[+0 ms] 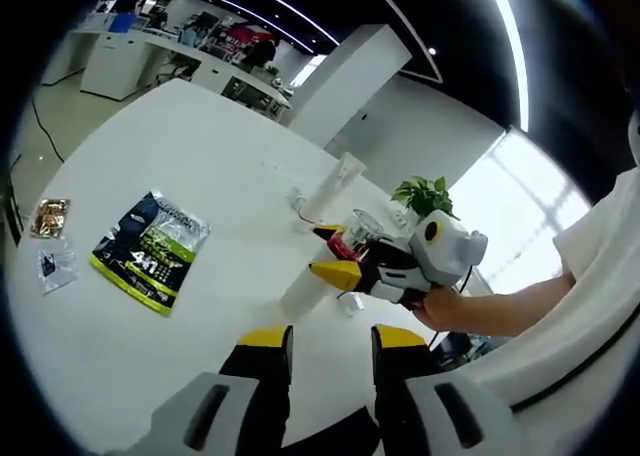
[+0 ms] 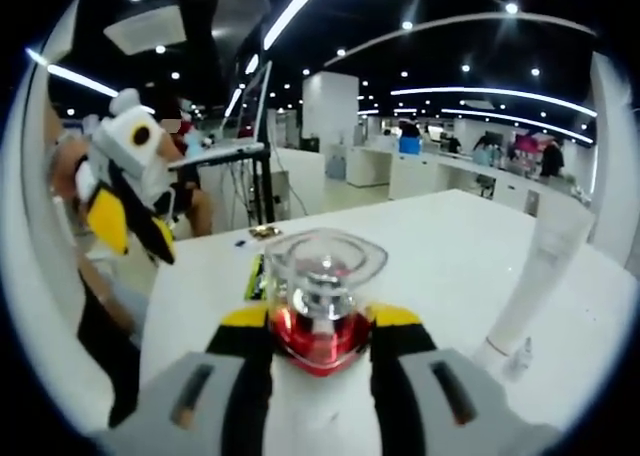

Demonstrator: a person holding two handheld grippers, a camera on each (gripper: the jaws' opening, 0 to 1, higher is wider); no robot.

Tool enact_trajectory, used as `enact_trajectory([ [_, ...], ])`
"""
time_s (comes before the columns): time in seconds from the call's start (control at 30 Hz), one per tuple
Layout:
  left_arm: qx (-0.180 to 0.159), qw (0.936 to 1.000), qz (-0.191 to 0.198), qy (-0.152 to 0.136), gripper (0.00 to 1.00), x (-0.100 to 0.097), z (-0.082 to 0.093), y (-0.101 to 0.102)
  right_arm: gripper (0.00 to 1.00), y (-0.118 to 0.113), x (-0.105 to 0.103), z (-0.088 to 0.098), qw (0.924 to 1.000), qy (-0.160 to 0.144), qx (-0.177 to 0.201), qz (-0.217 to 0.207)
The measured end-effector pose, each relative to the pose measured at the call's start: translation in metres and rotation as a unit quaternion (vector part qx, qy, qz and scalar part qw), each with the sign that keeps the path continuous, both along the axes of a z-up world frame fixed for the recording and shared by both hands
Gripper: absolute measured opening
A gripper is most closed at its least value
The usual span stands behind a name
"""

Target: Arrange the skincare products in the storage area until every visible bottle or jar stands upright without overlapping.

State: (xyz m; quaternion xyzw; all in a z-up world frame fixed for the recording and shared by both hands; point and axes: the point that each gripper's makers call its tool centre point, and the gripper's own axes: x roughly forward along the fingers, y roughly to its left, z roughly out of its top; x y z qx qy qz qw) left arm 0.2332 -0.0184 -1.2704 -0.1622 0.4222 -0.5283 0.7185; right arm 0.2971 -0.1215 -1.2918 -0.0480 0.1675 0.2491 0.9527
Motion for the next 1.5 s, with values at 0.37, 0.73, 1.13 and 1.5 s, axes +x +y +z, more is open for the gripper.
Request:
enact_trajectory([
  [0.37, -0.002, 1.0, -0.004, 0.0, 0.32, -0.003, 0.001, -0.006, 0.36, 0.003, -0.005, -0.003, 0.9999, 0.013, 0.007, 0.004],
  [0.73, -0.007, 0.9997, -0.023, -0.001, 0.32, -0.004, 0.004, -0.023, 0.43, -0.006, -0.008, 0.007, 0.9996, 0.014, 0.024, -0.01],
  [1.13, 0.036, 0.9841, -0.101, -0.141, 0.45, 0.025, 0.016, -0.068, 0.52, -0.034, -0.042, 0.008, 0.9974, 0.027, 0.034, -0.057],
  [1.5, 0.078, 0.9155, -0.282, -0.276, 0.56, 0.016, 0.019, -0.118, 0.53, -0.062, -0.08, 0.006, 0.9885, 0.037, 0.056, -0.135],
])
